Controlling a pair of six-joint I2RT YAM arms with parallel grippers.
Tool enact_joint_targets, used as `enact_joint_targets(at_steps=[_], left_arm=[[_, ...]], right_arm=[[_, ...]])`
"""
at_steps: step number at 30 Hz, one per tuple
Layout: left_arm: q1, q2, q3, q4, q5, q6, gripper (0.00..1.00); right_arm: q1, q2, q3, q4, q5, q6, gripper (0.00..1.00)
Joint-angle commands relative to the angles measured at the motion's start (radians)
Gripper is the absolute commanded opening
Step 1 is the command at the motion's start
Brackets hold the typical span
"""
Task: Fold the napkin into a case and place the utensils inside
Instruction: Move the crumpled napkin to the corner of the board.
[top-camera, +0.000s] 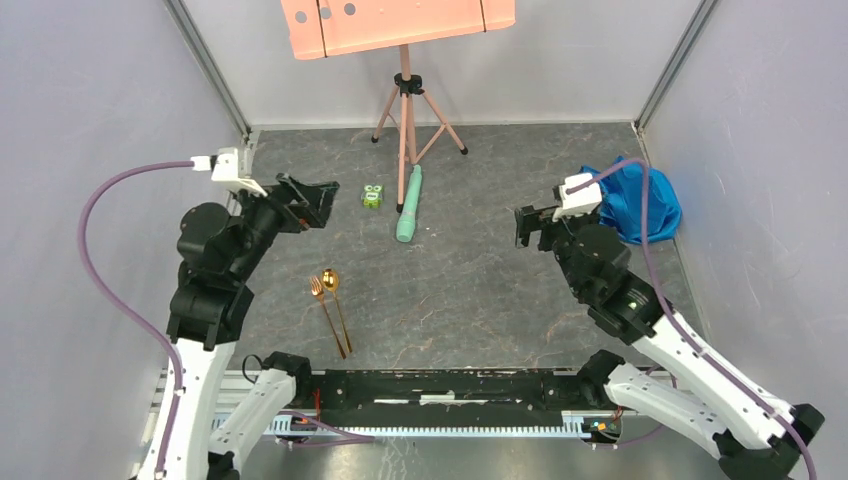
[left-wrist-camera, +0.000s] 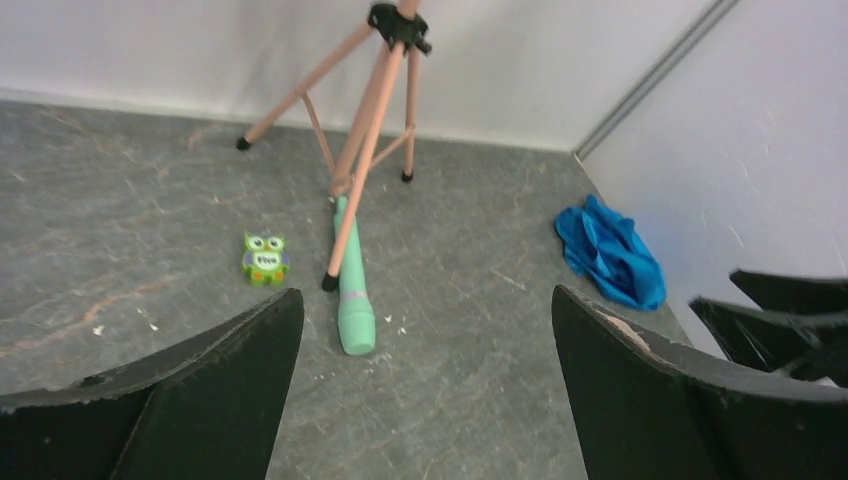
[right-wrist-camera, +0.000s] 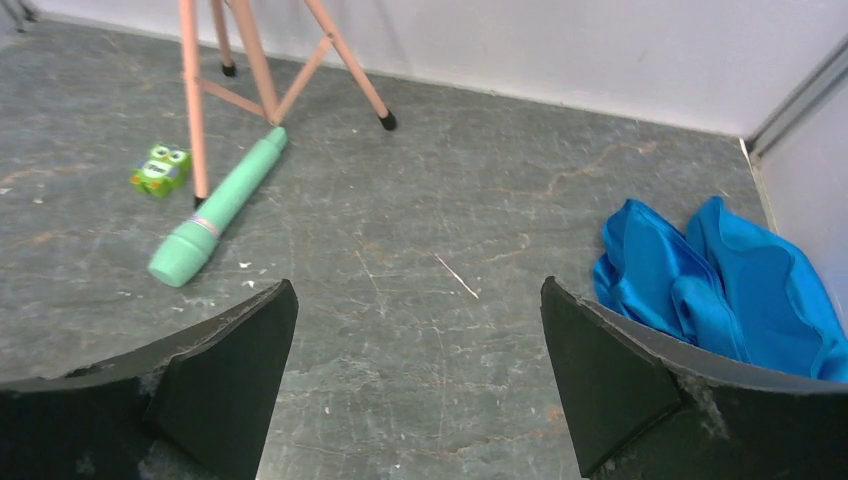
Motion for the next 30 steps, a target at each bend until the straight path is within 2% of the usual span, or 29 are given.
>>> enact_joint_targets(at_steps=[1, 2, 7, 10, 15, 23, 27, 30], left_arm=[[-0.054, 0.053, -0.035, 0.050, 0.046, 0.061, 1.00], [-0.069, 0.062, -0.045, 0.053, 0.049, 0.061, 1.00], [-0.126, 0.095, -0.103, 0.076, 0.030, 0.043, 1.00], [-0.149, 0.079, -0.144, 0.085, -0.010, 0.067, 1.00], [-0.202, 0.021, -0.187, 0.081, -0.101, 0.112, 1.00], [-0.275, -0.014, -0.228, 0.090, -0.112, 0.120, 1.00], [-0.297, -0.015, -0.230, 0.088, -0.117, 0.123, 1.00], [-0.305, -0.018, -0.234, 0.088, -0.110, 0.122, 1.00]], right_arm=[[0.003, 0.118, 0.002, 0.067, 0.099, 0.008, 0.98], [0.004, 0.157, -0.003, 0.085, 0.089, -0.008, 0.98], [-0.024, 0.345, 0.002, 0.159, 0.233, 0.035, 0.98], [-0.149, 0.438, 0.020, 0.162, 0.176, 0.120, 0.98], [-0.432, 0.573, 0.089, 0.148, 0.072, 0.235, 0.98], [-0.777, 0.889, 0.326, 0.052, -0.018, 0.231, 0.98], [-0.875, 1.037, 0.426, 0.011, -0.123, 0.206, 0.98], [-0.907, 1.097, 0.436, 0.016, -0.202, 0.162, 0.98]])
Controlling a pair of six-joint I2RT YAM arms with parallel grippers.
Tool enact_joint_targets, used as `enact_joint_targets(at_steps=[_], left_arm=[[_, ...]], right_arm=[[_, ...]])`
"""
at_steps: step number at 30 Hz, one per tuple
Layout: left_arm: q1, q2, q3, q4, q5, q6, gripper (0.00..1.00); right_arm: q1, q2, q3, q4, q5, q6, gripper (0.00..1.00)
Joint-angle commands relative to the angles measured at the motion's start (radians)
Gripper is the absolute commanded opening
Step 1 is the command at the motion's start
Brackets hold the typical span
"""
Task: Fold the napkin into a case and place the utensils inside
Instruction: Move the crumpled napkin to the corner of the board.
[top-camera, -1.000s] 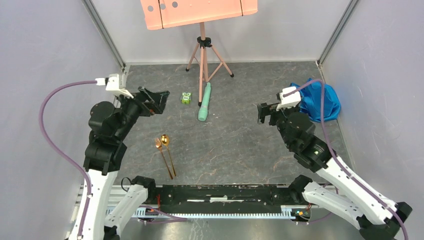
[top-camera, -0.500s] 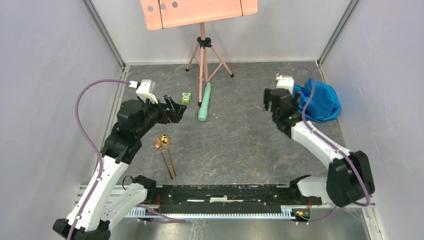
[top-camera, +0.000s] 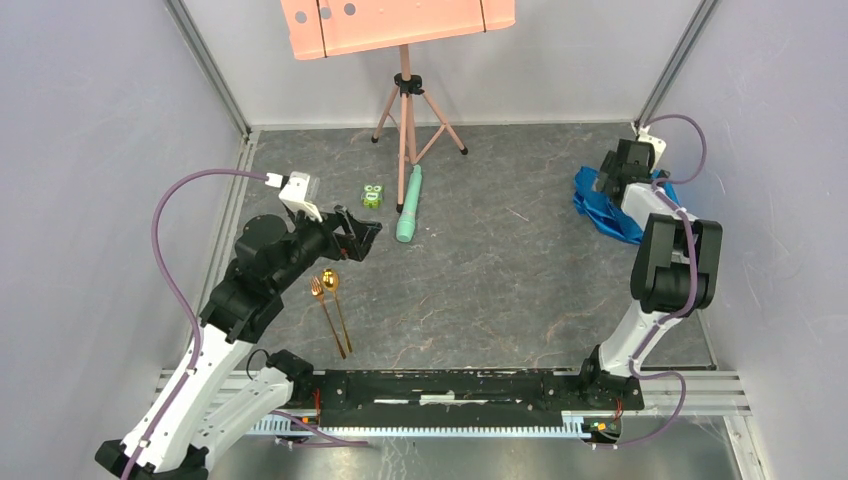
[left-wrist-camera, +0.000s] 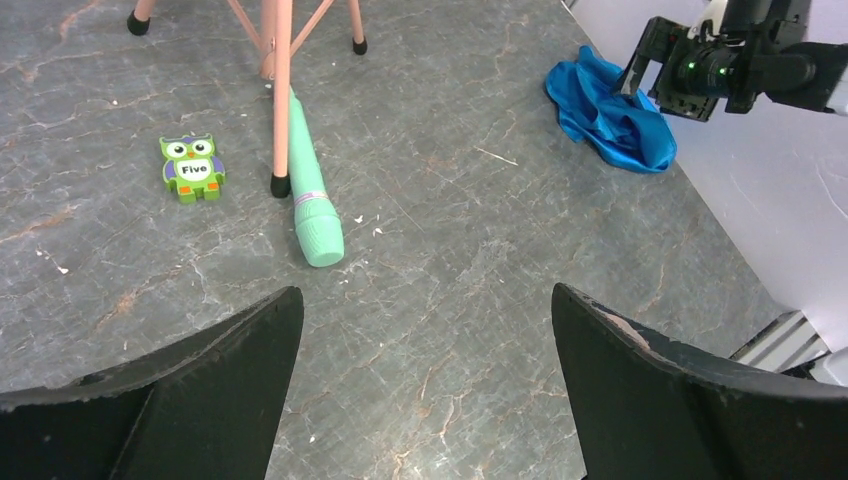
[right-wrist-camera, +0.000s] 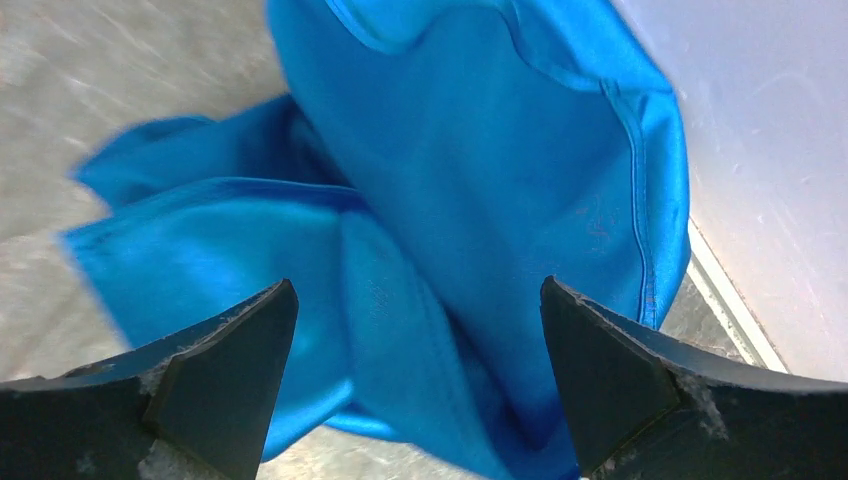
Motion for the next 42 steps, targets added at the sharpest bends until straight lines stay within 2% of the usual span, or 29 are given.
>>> enact_joint_targets(at_steps=[1, 7, 12, 15, 21, 25, 28, 29, 31, 32, 33, 34, 37, 42], left_arm=[[-0.012, -0.009, -0.007, 0.038, -0.015, 0.062, 1.00], [-0.013, -0.008, -0.010, 0.039, -0.006, 0.062, 1.00], [-0.016, 0.042, 0.002, 0.030, 0.015, 0.066, 1.00], [-0.016, 0.073, 0.017, 0.015, 0.041, 0.050, 1.00], [-0.016, 0.146, 0.028, -0.067, 0.040, -0.012, 1.00], [-0.018, 0.214, -0.006, -0.092, 0.120, -0.078, 1.00], [-0.032, 0.264, -0.084, -0.029, 0.200, -0.186, 1.00], [-0.049, 0.276, -0.118, 0.015, 0.223, -0.226, 1.00], [-0.103, 0.301, -0.173, 0.110, 0.238, -0.322, 0.97], [-0.148, 0.319, -0.192, 0.149, 0.218, -0.348, 0.96], [-0.184, 0.343, -0.195, 0.170, 0.180, -0.369, 0.95], [-0.233, 0.370, -0.189, 0.176, 0.144, -0.381, 0.95], [-0.345, 0.483, -0.132, 0.155, 0.070, -0.377, 0.89], [-0.458, 0.634, -0.064, 0.106, -0.011, -0.356, 0.79]], right_arm=[[-0.034, 0.076, 0.050, -0.055, -0.141, -0.057, 0.95], [-0.032, 0.083, -0.047, -0.051, -0.310, -0.044, 0.84], [0.021, -0.031, -0.274, 0.026, -0.483, 0.027, 0.77], [0.134, -0.122, -0.388, 0.021, -0.514, 0.026, 0.77], [0.537, -0.359, -0.584, 0.001, -0.579, 0.046, 0.77], [0.711, -0.498, -0.571, -0.061, -0.577, 0.044, 0.81], [0.761, -0.555, -0.494, -0.138, -0.570, -0.007, 0.83], [0.761, -0.575, -0.462, -0.170, -0.551, -0.039, 0.84], [0.762, -0.622, -0.439, -0.206, -0.417, -0.099, 0.87], [0.760, -0.646, -0.448, -0.209, -0.330, -0.107, 0.90], [0.759, -0.663, -0.459, -0.202, -0.306, -0.120, 0.91], [0.759, -0.667, -0.468, -0.185, -0.337, -0.138, 0.91], [0.761, -0.667, -0.494, -0.119, -0.540, -0.189, 0.81], [0.765, -0.726, -0.586, -0.036, -0.574, -0.170, 0.81]])
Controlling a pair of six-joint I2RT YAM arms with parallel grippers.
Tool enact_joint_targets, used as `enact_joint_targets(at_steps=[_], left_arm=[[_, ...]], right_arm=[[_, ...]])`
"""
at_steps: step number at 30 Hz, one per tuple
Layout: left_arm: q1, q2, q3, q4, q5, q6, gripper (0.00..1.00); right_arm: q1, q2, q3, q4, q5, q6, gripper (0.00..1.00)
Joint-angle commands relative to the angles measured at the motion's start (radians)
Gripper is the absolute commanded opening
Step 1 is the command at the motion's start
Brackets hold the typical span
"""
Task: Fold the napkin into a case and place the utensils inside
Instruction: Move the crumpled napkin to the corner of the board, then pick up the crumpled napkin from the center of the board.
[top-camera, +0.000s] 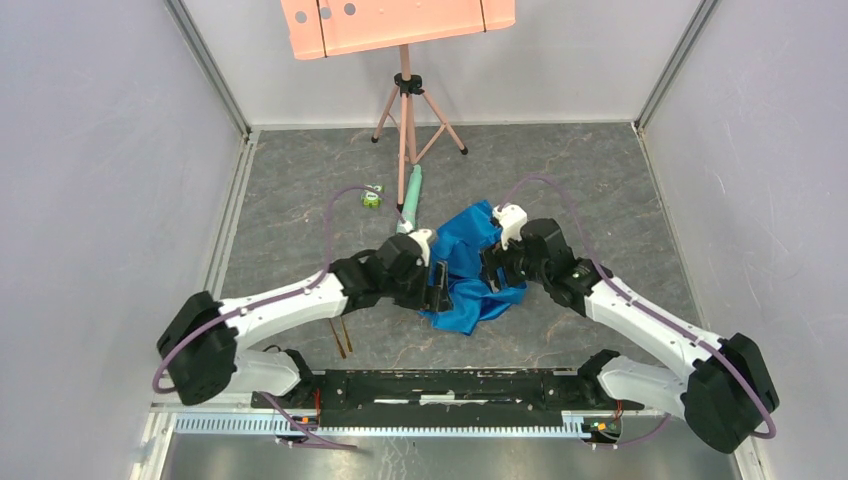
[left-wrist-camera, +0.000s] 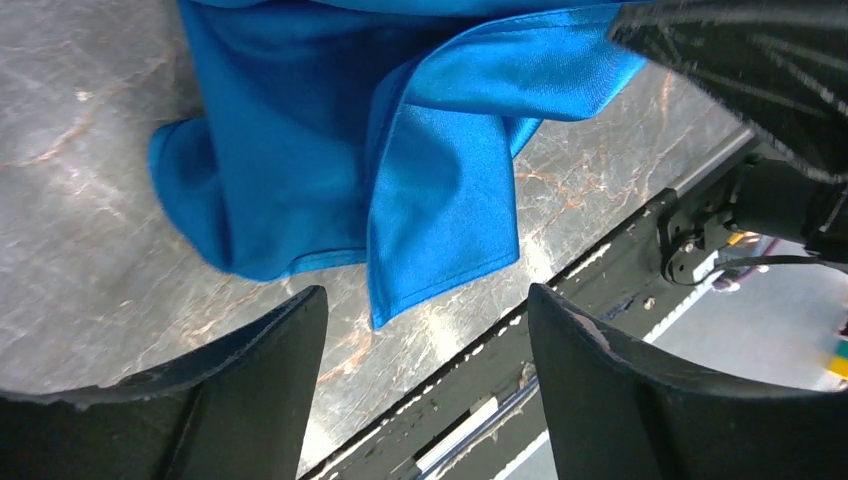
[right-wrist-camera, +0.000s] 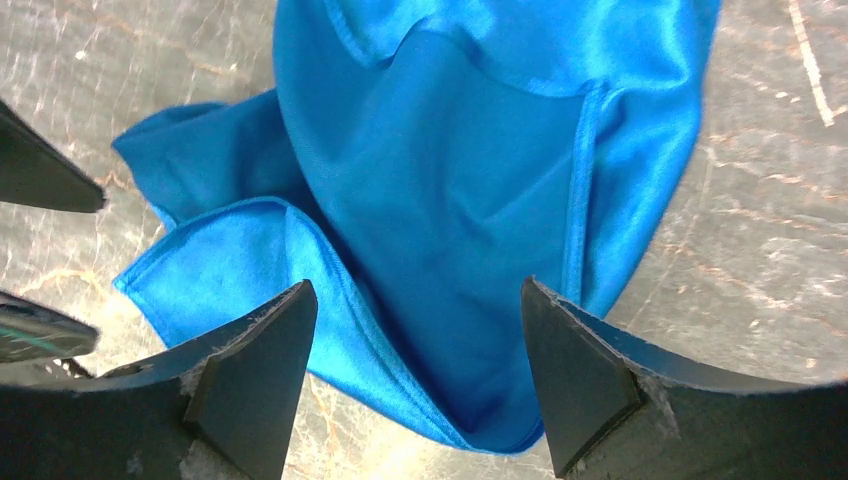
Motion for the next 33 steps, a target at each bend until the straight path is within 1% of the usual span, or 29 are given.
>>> enact_joint_targets(at_steps=[1, 5, 7, 9, 14, 17, 20, 21, 22, 23, 24, 25, 26, 28, 29, 31, 33], left_arm=[[-0.066, 0.087, 0.075, 0.024, -0.099, -0.049, 0.76], [-0.078, 0.139, 0.074, 0.019, -0.128, -0.068, 0.64], [-0.084, 0.149, 0.066, 0.019, -0.155, -0.078, 0.62], [-0.089, 0.163, 0.064, 0.020, -0.156, -0.080, 0.61], [-0.111, 0.199, 0.056, 0.022, -0.170, -0.094, 0.60], [-0.118, 0.220, 0.047, 0.022, -0.174, -0.099, 0.59], [-0.125, 0.214, 0.021, 0.051, -0.168, -0.110, 0.50], [-0.125, 0.208, 0.009, 0.064, -0.163, -0.114, 0.44], [-0.126, 0.199, 0.000, 0.074, -0.165, -0.114, 0.35], [-0.126, 0.188, -0.004, 0.065, -0.182, -0.114, 0.22], [-0.125, 0.178, -0.004, 0.045, -0.211, -0.114, 0.12], [-0.126, 0.165, 0.000, 0.015, -0.243, -0.107, 0.05], [-0.126, 0.150, 0.003, -0.022, -0.284, -0.100, 0.03], [-0.124, 0.115, 0.005, -0.086, -0.365, -0.089, 0.02], [-0.124, 0.092, 0.003, -0.122, -0.402, -0.088, 0.02], [-0.123, 0.048, -0.008, -0.169, -0.458, -0.089, 0.02], [-0.124, 0.011, -0.027, -0.192, -0.465, -0.077, 0.02]], right_arm=[[0.011, -0.048, -0.078, 0.093, -0.088, -0.019, 0.80], [0.046, -0.044, -0.130, 0.113, -0.079, 0.005, 0.77], [0.070, -0.043, -0.140, 0.117, -0.047, 0.017, 0.75], [0.083, -0.046, -0.146, 0.124, -0.041, 0.034, 0.68], [0.107, -0.053, -0.177, 0.163, -0.047, 0.069, 0.56], [0.114, -0.059, -0.195, 0.186, -0.049, 0.091, 0.53], [0.116, -0.071, -0.204, 0.199, -0.034, 0.124, 0.53], [0.115, -0.072, -0.201, 0.193, -0.021, 0.135, 0.54], [0.116, -0.076, -0.191, 0.179, 0.010, 0.142, 0.56], [0.116, -0.085, -0.175, 0.153, 0.055, 0.144, 0.60], [0.115, -0.094, -0.158, 0.129, 0.117, 0.149, 0.65], [0.115, -0.107, -0.142, 0.099, 0.187, 0.160, 0.71], [0.112, -0.116, -0.122, 0.073, 0.249, 0.168, 0.76], [0.101, -0.123, -0.093, 0.054, 0.321, 0.181, 0.86], [0.092, -0.116, -0.075, 0.048, 0.339, 0.186, 0.89], [0.058, -0.081, -0.030, 0.016, 0.349, 0.196, 0.90], [0.008, -0.027, 0.023, -0.024, 0.314, 0.198, 0.90]])
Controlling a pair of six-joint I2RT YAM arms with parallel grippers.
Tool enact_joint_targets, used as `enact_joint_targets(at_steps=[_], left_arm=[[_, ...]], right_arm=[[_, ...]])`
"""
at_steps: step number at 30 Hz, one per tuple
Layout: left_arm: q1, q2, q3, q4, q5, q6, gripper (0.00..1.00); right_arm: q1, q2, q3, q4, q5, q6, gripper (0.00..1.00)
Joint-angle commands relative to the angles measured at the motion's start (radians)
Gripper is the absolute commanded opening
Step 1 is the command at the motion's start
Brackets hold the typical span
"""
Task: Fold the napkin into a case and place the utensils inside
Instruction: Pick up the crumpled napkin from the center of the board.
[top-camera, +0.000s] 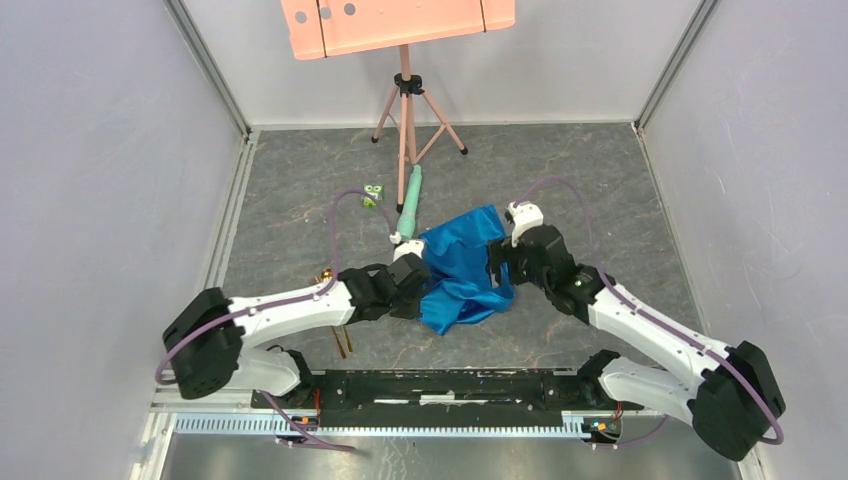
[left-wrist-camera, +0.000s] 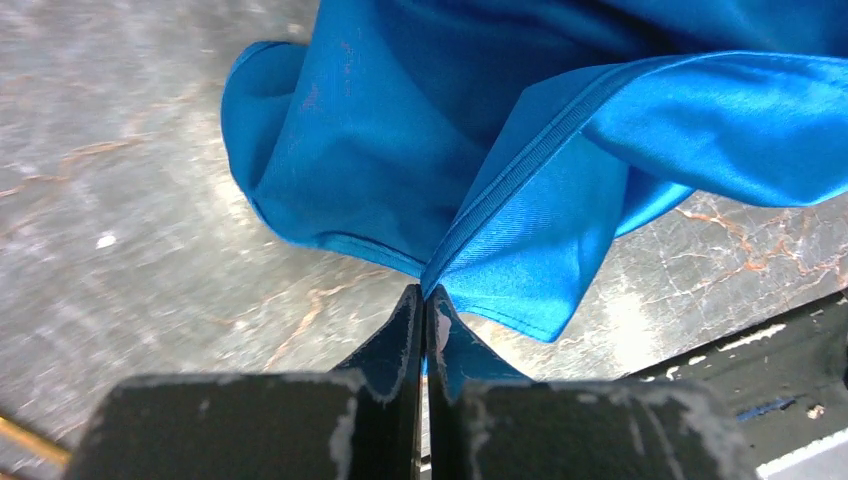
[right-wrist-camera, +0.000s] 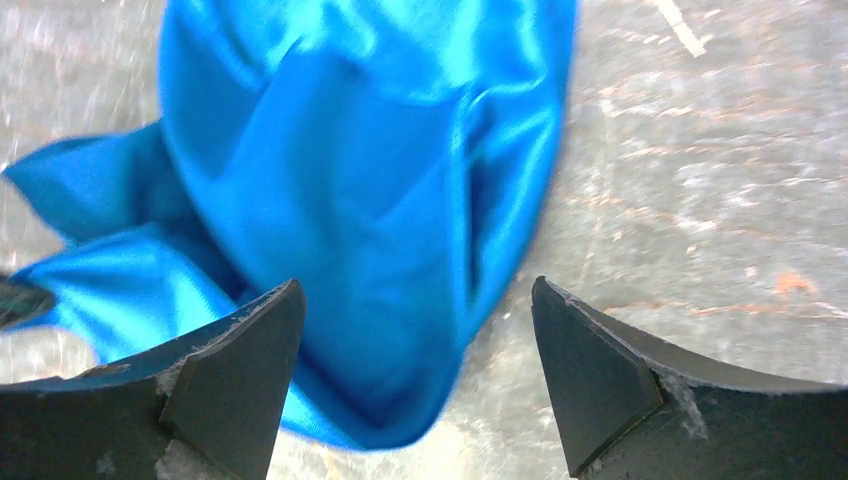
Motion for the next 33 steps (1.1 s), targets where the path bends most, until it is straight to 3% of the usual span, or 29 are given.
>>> enact_joint_targets(at_steps=[1, 5, 10, 17, 20, 24, 27, 33], left_arm=[[-0.002, -0.104, -0.033, -0.102, -0.128, 0.017, 0.02], [-0.002, -0.118, -0.075, -0.068, -0.027, 0.034, 0.02], [-0.003, -0.121, -0.122, -0.013, 0.043, 0.017, 0.02], [-0.003, -0.162, -0.136, -0.012, 0.045, 0.027, 0.02], [-0.003, -0.176, -0.135, -0.015, 0.038, 0.033, 0.02], [-0.003, -0.201, -0.105, -0.056, -0.012, 0.038, 0.02], [-0.003, -0.241, -0.052, -0.135, -0.109, 0.049, 0.02], [0.001, -0.318, 0.151, -0.240, -0.354, 0.180, 0.02]], right_arm=[[-0.099, 0.091, 0.142, -0.067, 0.034, 0.034, 0.89], [-0.148, 0.224, 0.210, -0.079, -0.095, 0.033, 0.73], [-0.133, 0.352, 0.227, -0.015, -0.208, 0.058, 0.66], [-0.065, 0.452, 0.222, 0.078, -0.067, 0.063, 0.66], [-0.063, 0.496, 0.229, 0.128, -0.096, 0.089, 0.53], [-0.059, 0.523, 0.235, 0.162, -0.095, 0.121, 0.32], [-0.069, 0.475, 0.248, 0.127, -0.029, 0.112, 0.02], [-0.238, 0.227, 0.307, 0.000, 0.060, 0.081, 0.00]])
